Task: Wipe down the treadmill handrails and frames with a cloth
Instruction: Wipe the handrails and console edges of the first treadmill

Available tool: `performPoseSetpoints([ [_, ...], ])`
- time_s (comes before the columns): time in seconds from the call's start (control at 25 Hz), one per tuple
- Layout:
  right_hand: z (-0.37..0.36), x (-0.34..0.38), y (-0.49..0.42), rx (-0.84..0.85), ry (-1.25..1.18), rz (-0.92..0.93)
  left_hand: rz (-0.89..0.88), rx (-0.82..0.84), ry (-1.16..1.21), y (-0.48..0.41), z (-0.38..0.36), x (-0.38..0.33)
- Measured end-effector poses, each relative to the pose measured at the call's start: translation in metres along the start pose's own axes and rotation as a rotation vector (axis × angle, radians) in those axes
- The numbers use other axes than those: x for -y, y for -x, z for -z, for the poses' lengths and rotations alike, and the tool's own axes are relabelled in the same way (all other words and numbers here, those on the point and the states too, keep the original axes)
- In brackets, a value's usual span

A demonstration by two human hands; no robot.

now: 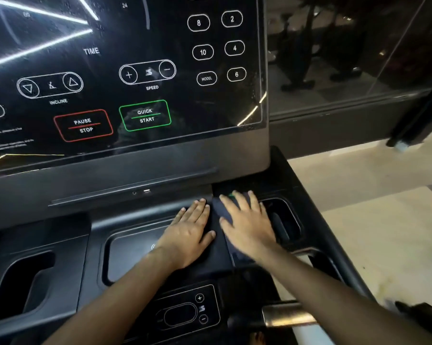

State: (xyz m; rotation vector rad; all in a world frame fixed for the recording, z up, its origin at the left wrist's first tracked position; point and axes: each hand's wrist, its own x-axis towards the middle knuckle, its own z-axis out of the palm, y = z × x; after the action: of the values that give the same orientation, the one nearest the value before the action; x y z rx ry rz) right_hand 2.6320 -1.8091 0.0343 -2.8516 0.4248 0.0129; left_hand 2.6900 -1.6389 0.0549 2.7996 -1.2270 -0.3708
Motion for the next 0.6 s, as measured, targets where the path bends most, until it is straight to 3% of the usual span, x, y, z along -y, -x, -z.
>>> performPoseSetpoints([
  [0.12,0.013,0.002,-0.034,-0.027,-0.078,-0.248,-0.01,0.001,0.004,0.0,0.0,0.002],
  [0.28,0.008,0.025,-0.027,0.032,0.005,-0.148,-0.041,-0.01,0.015,-0.002,0.0,0.006],
  [0.4,0.028,0.028,-0.029,0.115,-0.062,-0.339,-0.073,0.004,0.036,-0.002,0.001,0.009],
  [0.6,0.021,0.057,0.046,0.228,0.032,-0.452,-0.113,0.023,0.127,-0.006,0.003,0.01],
])
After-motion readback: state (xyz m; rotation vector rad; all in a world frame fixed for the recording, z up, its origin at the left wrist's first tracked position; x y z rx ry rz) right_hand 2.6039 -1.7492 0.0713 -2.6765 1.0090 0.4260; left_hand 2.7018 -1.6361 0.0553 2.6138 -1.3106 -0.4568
